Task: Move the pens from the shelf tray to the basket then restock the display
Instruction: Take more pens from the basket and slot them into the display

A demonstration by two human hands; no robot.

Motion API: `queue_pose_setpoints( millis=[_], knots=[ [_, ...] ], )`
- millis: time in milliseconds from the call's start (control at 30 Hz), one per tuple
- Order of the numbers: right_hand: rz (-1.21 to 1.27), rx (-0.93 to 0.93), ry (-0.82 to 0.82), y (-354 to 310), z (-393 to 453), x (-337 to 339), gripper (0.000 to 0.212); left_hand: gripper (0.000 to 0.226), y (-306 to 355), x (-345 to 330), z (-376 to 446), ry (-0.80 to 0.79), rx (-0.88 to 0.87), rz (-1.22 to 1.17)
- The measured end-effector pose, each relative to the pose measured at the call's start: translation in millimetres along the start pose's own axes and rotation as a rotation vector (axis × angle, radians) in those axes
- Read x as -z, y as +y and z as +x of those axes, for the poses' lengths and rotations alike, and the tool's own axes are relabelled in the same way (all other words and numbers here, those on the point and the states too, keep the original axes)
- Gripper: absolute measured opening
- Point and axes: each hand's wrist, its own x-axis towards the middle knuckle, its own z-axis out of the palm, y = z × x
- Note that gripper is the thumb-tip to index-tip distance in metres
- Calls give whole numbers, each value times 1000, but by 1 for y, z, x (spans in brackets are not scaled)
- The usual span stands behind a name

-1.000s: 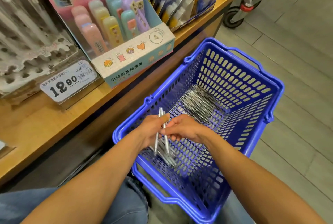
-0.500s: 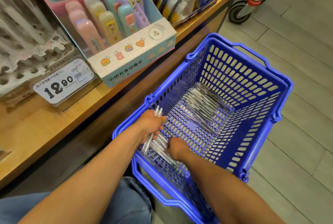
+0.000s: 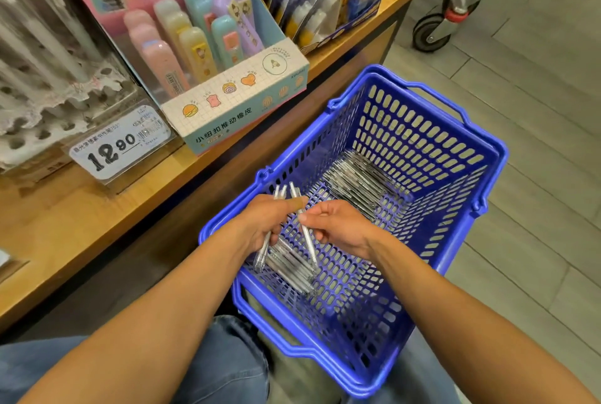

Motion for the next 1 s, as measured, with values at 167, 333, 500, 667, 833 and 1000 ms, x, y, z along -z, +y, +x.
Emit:
queue_pose_setpoints(
  millis=[167,333,500,667,833,1000],
  knots=[
    [-54,33,-60,-11,1,-2,14,24,4,0,-6,-102,-69,-54],
    [-517,-117,43,22,42,13,14,25,5,1,-6,12,-63,-28],
    [-1175,-190,126,82,81,-16,12,17,5,3,-6,-45,-17,-112],
    [-1292,-184,141,111,87,-26,19,11,2,5,-5,-57,11,-98],
    [-1251,-321,103,109,84,-12,17,6,1,8,-4,-88,42,-124],
    [-1084,-350,99,59,54,16,37,16,4,9,-7,-89,43,-110]
  ],
)
